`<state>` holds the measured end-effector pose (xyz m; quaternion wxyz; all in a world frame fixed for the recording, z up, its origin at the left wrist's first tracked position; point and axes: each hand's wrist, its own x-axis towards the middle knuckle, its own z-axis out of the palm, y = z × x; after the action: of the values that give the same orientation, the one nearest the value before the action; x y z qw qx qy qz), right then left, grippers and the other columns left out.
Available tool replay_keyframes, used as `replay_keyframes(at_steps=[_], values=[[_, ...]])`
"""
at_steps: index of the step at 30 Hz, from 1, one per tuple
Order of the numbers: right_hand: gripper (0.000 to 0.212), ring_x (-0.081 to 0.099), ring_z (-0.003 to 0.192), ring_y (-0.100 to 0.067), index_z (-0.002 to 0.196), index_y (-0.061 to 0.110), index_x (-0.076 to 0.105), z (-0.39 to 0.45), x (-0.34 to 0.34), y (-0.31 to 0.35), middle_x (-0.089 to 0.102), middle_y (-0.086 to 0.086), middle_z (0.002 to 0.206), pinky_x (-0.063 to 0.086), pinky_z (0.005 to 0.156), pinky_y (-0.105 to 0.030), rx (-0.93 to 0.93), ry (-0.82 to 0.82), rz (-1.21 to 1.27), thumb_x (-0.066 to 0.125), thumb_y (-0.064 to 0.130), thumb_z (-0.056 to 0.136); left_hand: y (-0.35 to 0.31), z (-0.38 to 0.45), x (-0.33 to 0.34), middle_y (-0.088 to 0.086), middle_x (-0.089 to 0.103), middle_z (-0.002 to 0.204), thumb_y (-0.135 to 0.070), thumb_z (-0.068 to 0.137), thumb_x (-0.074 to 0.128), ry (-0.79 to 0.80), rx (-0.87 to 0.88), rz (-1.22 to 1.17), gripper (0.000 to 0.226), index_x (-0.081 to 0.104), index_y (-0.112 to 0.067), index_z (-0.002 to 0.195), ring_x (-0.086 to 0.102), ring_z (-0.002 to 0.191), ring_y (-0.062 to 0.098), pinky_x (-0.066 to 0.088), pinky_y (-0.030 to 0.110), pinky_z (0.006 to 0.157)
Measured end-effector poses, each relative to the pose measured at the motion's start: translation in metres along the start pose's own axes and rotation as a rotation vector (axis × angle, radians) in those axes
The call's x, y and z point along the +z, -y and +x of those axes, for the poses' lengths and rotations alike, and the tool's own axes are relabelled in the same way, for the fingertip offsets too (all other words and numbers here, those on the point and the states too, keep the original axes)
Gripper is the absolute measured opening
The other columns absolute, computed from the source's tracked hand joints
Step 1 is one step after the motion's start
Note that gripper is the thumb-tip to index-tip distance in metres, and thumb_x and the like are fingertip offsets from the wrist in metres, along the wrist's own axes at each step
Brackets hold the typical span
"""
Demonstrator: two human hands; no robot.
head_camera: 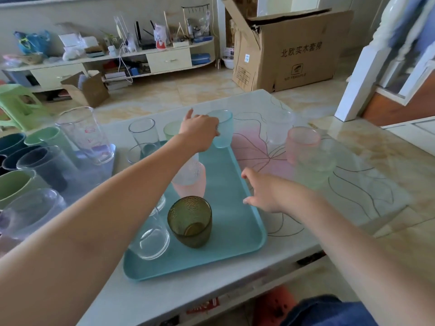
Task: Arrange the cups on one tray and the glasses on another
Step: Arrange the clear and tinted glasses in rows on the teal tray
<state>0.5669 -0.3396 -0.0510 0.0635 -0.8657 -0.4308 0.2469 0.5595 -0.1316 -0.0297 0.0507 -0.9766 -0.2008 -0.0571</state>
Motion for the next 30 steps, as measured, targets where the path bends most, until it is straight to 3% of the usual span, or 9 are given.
replay_keyframes(at_steps=[3, 8, 16, 19, 22, 24, 27, 30], values=[[0.060, 0.055, 0.101, -0.030, 0.143, 0.016, 0.018, 0.005, 0.004, 0.000, 0.056, -0.012, 0.120, 0.042, 0.087, -0.037, 0.014, 0.047, -0.025, 0.053, 0.017, 0.094, 0.005, 0.014, 0.016, 0.004, 0.064, 0.115, -0.024, 0.098, 0.044, 0.045, -0.010, 0.084, 0.017, 0.058, -0.018, 0.106, 0.052, 0.120, 0.027, -0.006, 0.047, 0.117], [0.063, 0.057, 0.103, -0.034, 0.144, 0.016, 0.018, 0.013, 0.012, 0.000, 0.056, -0.017, 0.118, 0.045, 0.085, -0.039, -0.026, 0.026, -0.095, 0.044, -0.001, 0.090, 0.013, 0.026, 0.033, 0.003, 0.065, 0.115, -0.027, 0.098, 0.043, 0.049, -0.027, 0.125, 0.021, 0.059, -0.018, 0.108, 0.054, 0.119, 0.025, -0.008, 0.047, 0.116], [0.054, 0.058, 0.099, -0.035, 0.138, 0.012, 0.029, 0.011, 0.011, 0.004, 0.056, -0.018, 0.116, 0.048, 0.083, -0.040, -0.068, 0.008, -0.106, 0.041, -0.004, 0.087, 0.010, 0.039, 0.036, 0.012, 0.059, 0.124, -0.032, 0.097, 0.046, 0.072, -0.096, 0.079, 0.029, 0.058, -0.013, 0.115, 0.049, 0.121, 0.030, 0.013, 0.045, 0.115], [0.056, 0.058, 0.099, -0.034, 0.139, 0.015, 0.027, 0.015, 0.011, 0.003, 0.056, -0.017, 0.116, 0.048, 0.083, -0.040, -0.050, 0.031, -0.110, 0.041, -0.002, 0.087, 0.007, 0.037, 0.037, 0.013, 0.058, 0.123, -0.028, 0.094, 0.048, 0.045, -0.106, 0.057, 0.029, 0.056, -0.012, 0.117, 0.049, 0.118, 0.032, 0.028, 0.040, 0.105], [0.061, 0.057, 0.105, -0.033, 0.142, 0.022, 0.025, 0.015, 0.008, 0.002, 0.054, -0.013, 0.123, 0.048, 0.090, -0.041, -0.014, 0.070, -0.087, 0.045, 0.001, 0.089, 0.000, 0.030, 0.032, 0.013, 0.057, 0.116, -0.021, 0.084, 0.053, -0.011, -0.106, 0.067, 0.032, 0.055, -0.012, 0.115, 0.050, 0.111, 0.035, 0.033, 0.037, 0.094], [0.053, 0.057, 0.108, -0.030, 0.138, 0.028, 0.035, 0.012, 0.000, 0.000, 0.053, -0.007, 0.126, 0.046, 0.090, -0.037, -0.004, 0.002, -0.036, 0.049, 0.008, 0.091, -0.008, 0.025, 0.024, 0.011, 0.059, 0.108, -0.022, 0.078, 0.054, -0.101, -0.097, 0.103, 0.032, 0.056, -0.012, 0.109, 0.051, 0.106, 0.035, 0.032, 0.038, 0.092], [0.026, 0.060, 0.100, -0.025, 0.114, 0.030, 0.055, 0.004, -0.018, -0.003, 0.063, 0.001, 0.111, 0.042, 0.076, -0.030, -0.035, -0.308, -0.014, 0.051, 0.019, 0.091, -0.019, 0.023, 0.013, 0.010, 0.060, 0.108, -0.028, 0.078, 0.052, -0.226, -0.056, 0.096, 0.034, 0.058, -0.012, 0.107, 0.049, 0.110, 0.033, 0.029, 0.042, 0.097], [0.016, 0.060, 0.093, -0.024, 0.102, 0.028, 0.058, -0.007, -0.039, -0.017, 0.065, 0.003, 0.095, 0.036, 0.066, -0.028, 0.023, -0.566, -0.014, 0.052, 0.022, 0.089, -0.036, 0.028, 0.007, 0.008, 0.062, 0.110, -0.026, 0.079, 0.051, -0.258, 0.052, 0.022, 0.033, 0.057, -0.014, 0.109, 0.049, 0.112, 0.031, 0.029, 0.042, 0.098]])
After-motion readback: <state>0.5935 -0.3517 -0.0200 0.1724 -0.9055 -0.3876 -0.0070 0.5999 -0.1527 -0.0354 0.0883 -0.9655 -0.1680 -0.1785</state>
